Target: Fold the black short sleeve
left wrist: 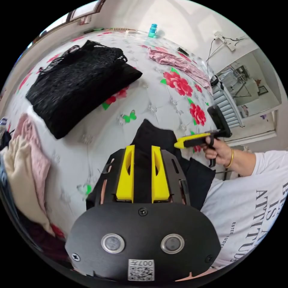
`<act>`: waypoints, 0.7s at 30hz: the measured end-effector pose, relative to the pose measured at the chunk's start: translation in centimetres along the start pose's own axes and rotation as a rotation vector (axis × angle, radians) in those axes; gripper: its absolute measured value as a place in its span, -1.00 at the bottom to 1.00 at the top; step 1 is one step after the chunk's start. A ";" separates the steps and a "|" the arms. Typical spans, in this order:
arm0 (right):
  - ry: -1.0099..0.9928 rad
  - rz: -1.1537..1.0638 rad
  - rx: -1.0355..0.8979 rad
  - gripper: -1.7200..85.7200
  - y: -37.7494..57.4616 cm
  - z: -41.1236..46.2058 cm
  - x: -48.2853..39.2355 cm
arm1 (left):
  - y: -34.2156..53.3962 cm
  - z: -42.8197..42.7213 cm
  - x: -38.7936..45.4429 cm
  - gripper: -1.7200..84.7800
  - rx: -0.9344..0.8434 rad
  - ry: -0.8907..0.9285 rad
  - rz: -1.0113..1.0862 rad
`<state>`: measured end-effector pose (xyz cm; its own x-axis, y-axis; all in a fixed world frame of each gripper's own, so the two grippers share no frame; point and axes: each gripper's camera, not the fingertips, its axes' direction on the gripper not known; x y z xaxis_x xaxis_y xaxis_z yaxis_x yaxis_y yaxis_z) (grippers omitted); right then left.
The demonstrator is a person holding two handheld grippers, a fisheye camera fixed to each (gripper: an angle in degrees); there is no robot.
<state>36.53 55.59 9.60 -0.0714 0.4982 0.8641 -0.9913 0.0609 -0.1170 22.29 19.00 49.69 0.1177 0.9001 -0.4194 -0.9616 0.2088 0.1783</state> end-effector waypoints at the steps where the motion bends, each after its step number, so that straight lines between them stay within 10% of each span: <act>1: 0.002 -0.001 -0.003 -0.93 0.5 0.4 -0.2 | -1.0 0.9 -0.3 -0.73 -0.017 0.018 0.004; 9: 0.027 -0.052 0.039 -0.96 3.4 0.2 -2.2 | -4.7 6.4 0.6 -0.97 -0.138 0.026 0.087; 21: 0.172 -0.327 0.041 -0.97 8.7 3.4 -10.4 | 6.5 -10.9 -2.6 -0.98 0.231 0.156 0.118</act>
<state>28.22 47.97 1.23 0.2658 0.5967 0.7572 -0.9625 0.2078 0.1741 13.01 13.87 42.25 -0.0484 0.8576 -0.5121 -0.8821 0.2038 0.4246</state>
